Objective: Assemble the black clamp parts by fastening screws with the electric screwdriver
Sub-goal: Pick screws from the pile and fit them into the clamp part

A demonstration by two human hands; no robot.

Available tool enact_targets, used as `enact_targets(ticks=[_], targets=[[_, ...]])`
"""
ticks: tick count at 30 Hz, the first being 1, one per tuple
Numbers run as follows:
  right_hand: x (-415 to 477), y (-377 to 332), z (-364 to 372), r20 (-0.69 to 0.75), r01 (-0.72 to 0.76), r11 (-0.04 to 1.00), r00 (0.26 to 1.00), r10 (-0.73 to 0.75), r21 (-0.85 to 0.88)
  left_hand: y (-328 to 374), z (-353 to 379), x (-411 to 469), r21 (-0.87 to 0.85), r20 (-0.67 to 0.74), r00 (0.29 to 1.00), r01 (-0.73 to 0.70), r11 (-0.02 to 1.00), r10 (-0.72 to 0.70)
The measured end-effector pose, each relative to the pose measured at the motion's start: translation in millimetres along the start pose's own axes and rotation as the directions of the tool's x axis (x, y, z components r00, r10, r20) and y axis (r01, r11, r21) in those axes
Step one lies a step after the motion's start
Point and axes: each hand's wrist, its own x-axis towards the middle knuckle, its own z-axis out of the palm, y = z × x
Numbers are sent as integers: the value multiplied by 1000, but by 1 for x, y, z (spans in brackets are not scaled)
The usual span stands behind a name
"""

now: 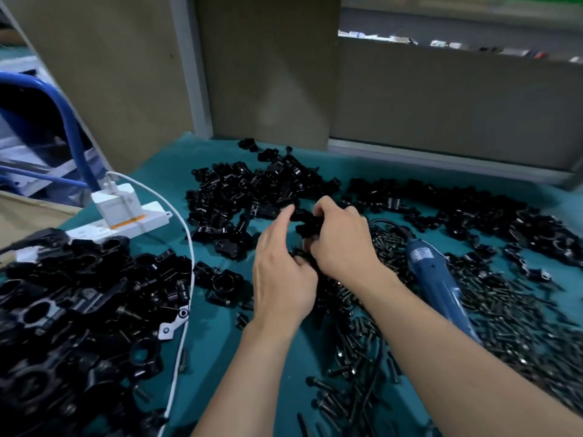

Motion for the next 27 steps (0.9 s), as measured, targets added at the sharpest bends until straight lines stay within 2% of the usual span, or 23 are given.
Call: enact_targets(ticks=[2, 4, 7, 9, 10, 12, 16, 18, 22, 24, 26, 27], targets=[[-9, 4, -7, 33, -107, 977, 994, 103, 182, 4, 1, -2, -71, 11, 997, -76, 995, 77], [-21, 8, -14, 39, -171, 940, 985, 167, 294, 7, 1, -3, -193, 32, 995, -88, 977, 96], [-41, 16, -18, 78, -270, 848, 961, 265, 457, 8, 1, 0, -396, 154, 988, 35, 918, 29], [-51, 22, -18, 121, -342, 756, 935, 333, 558, 9, 3, 2, -450, 261, 965, 146, 881, -26], [-55, 25, -18, 136, -378, 719, 918, 372, 583, 10, 5, 2, -441, 308, 950, 183, 879, -44], [-57, 29, -19, 154, -419, 720, 901, 406, 553, 10, 8, 3, -400, 382, 920, 250, 882, -87], [-56, 34, -26, 279, -408, 770, 911, 305, 490, 2, 10, 9, -408, 446, 880, 363, 838, -165], [-55, 38, -26, 298, -427, 716, 903, 309, 553, 2, 11, 11, -467, 440, 883, 380, 798, -163], [-53, 44, -30, 366, -492, 445, 866, 342, 748, 3, 10, 13, -587, 245, 935, 354, 728, -256], [-47, 44, -33, 354, -509, 492, 856, 378, 706, 2, 4, 17, -670, 138, 926, 348, 655, -351], [-38, 35, -35, 358, -510, 558, 860, 364, 655, 2, -2, 19, -763, 122, 890, 368, 531, -440], [-33, 30, -36, 367, -487, 546, 873, 321, 682, 2, -4, 19, -795, 140, 871, 383, 471, -471]])
